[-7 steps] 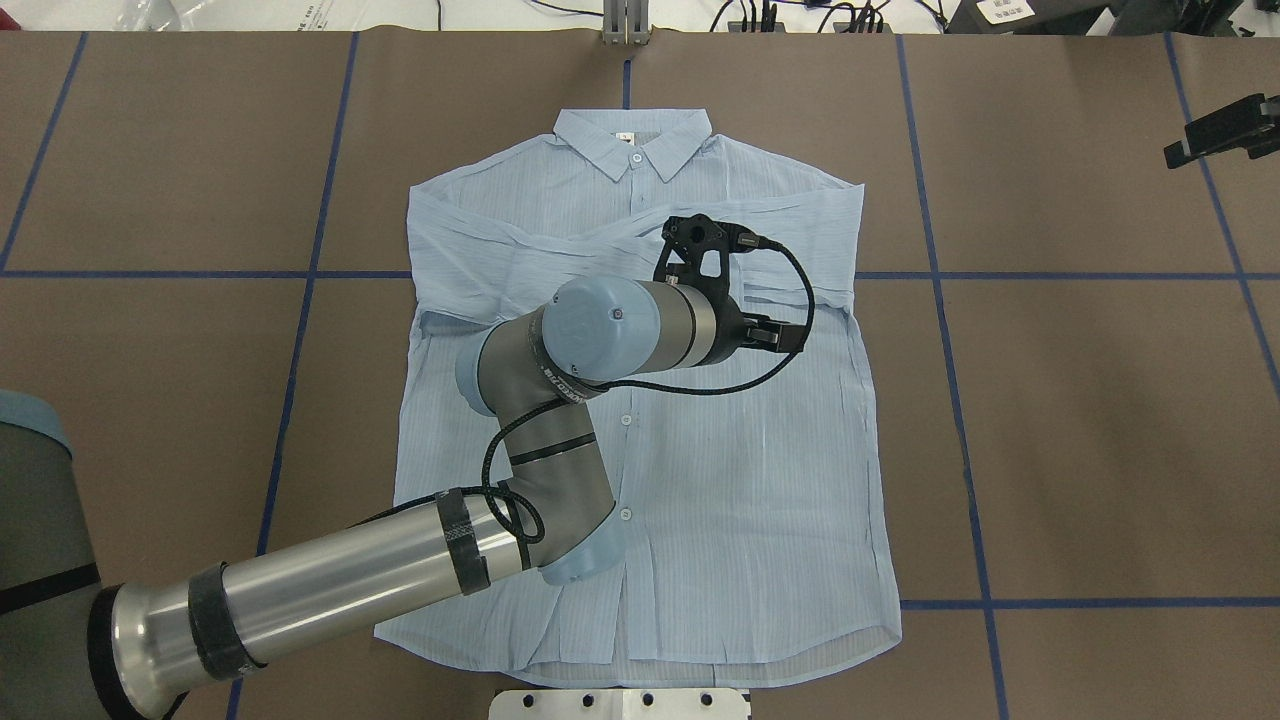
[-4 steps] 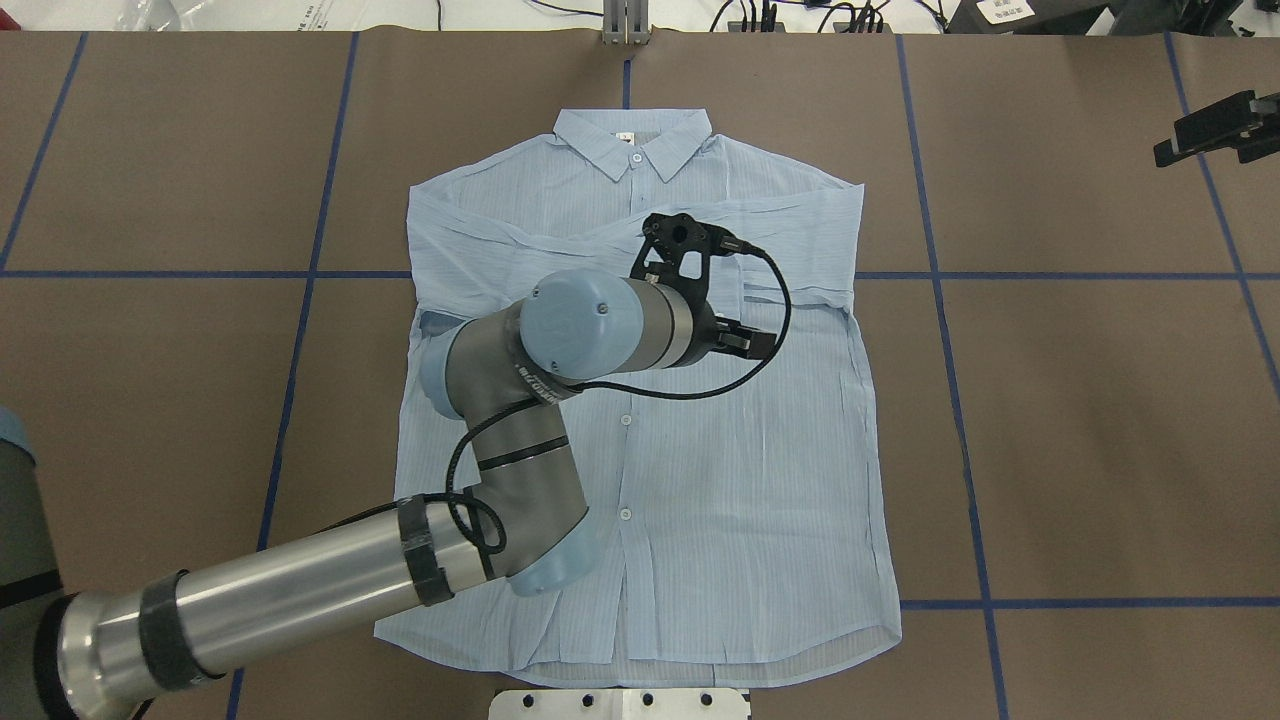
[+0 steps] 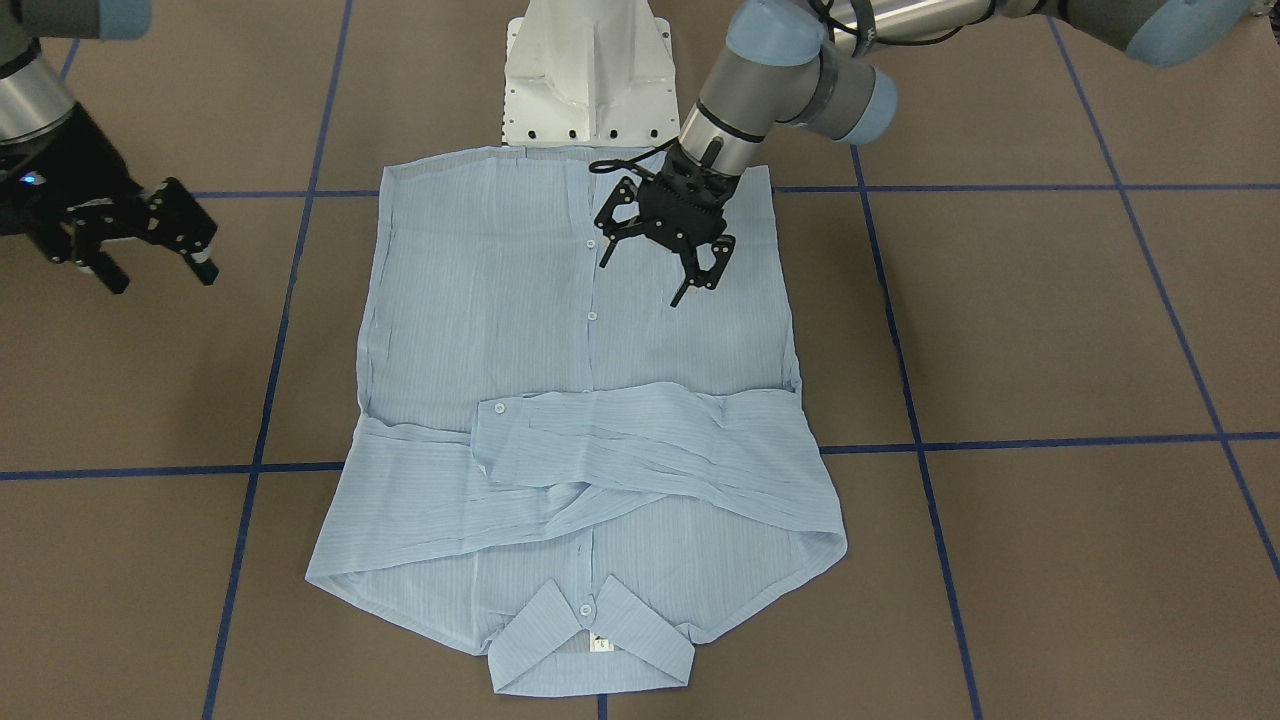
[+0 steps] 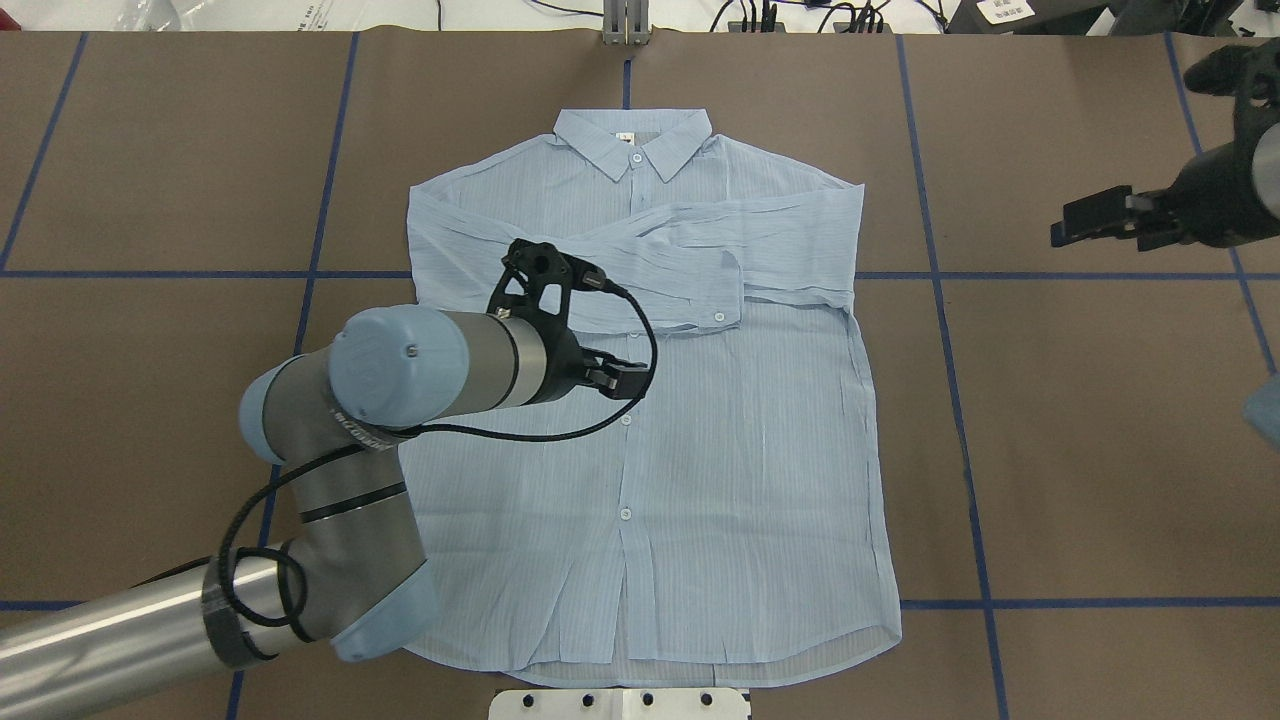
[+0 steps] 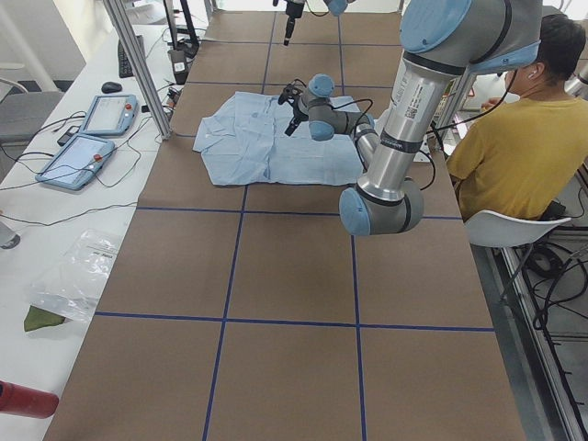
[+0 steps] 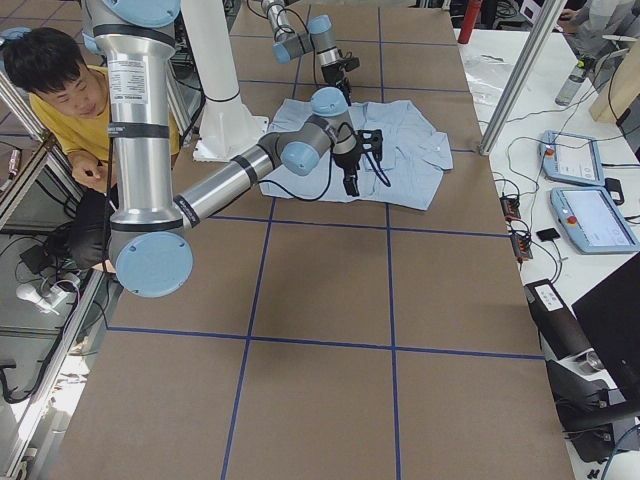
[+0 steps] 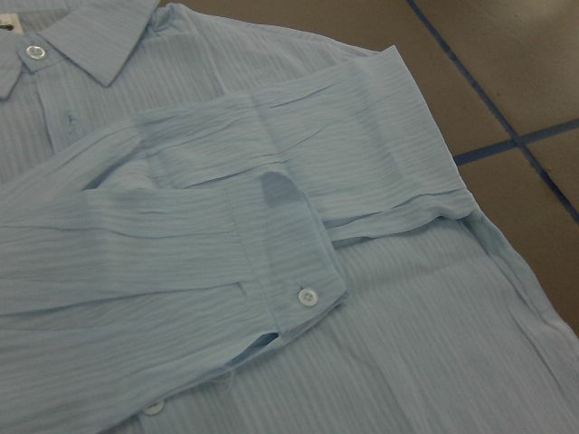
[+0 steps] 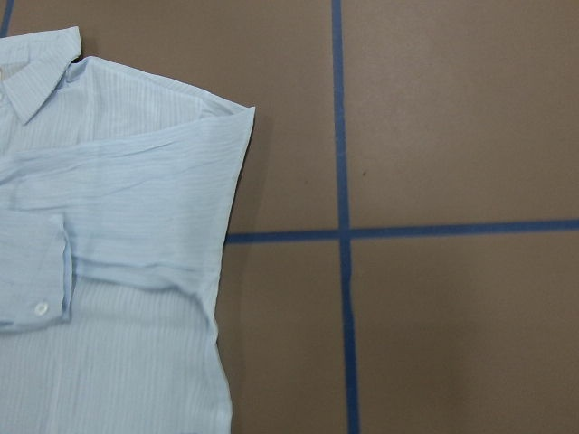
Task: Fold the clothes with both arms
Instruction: 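Move both grippers to the shirt hem corners nearest the robot and grasp them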
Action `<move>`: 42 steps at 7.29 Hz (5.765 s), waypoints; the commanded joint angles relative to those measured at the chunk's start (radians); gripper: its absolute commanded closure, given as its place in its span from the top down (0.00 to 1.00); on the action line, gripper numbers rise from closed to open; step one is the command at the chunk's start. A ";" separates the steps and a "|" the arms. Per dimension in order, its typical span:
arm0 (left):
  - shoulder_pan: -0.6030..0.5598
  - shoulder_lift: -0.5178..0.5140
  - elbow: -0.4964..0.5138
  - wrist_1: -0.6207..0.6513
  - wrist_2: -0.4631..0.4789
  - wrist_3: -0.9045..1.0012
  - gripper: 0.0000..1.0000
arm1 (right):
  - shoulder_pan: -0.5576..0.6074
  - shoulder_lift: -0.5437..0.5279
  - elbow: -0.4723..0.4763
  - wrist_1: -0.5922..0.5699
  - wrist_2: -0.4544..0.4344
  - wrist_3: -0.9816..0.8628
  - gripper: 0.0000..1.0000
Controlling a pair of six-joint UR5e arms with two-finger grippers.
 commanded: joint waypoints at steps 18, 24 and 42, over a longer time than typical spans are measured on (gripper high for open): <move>0.329 0.361 -0.249 0.280 0.090 -0.557 0.05 | -0.689 -0.123 0.105 -0.001 -0.630 0.493 1.00; 0.329 0.352 -0.260 0.288 0.099 -0.557 0.00 | -0.833 -0.208 0.103 0.047 -0.736 0.645 0.73; 0.329 0.363 -0.331 0.292 0.150 -0.550 0.00 | -0.972 -0.132 0.008 0.031 -0.871 0.743 0.00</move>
